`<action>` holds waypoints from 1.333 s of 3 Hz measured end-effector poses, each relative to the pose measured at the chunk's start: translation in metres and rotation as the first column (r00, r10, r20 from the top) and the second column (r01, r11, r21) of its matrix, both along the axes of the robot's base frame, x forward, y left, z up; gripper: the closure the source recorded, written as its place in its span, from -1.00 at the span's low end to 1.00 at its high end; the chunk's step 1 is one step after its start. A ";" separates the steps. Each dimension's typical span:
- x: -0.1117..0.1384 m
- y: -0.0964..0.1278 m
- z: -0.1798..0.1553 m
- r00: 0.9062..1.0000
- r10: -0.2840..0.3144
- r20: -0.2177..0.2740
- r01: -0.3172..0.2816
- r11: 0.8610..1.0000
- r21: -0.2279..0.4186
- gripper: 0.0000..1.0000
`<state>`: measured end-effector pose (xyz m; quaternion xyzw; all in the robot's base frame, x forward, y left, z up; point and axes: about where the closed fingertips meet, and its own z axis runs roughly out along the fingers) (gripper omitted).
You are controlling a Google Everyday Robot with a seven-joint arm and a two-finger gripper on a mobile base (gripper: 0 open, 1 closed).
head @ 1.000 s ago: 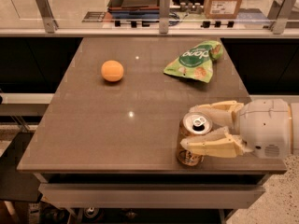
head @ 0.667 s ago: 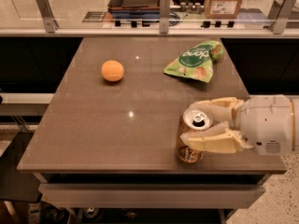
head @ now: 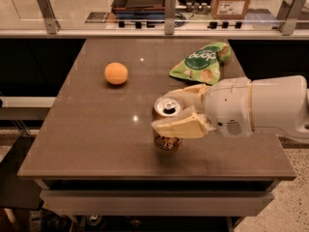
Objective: Move orange can near orange
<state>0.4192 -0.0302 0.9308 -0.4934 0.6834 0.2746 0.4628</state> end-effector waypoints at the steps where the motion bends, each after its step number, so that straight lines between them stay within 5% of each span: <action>1: 0.029 0.010 0.004 0.999 -0.023 0.027 0.023 1.000 -0.001 1.00; 4: 0.157 0.031 0.003 0.988 -0.134 0.076 0.135 0.991 -0.017 1.00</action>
Offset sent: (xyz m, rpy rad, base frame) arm 0.1332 0.0313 0.0081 -0.0099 -0.0832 -0.1008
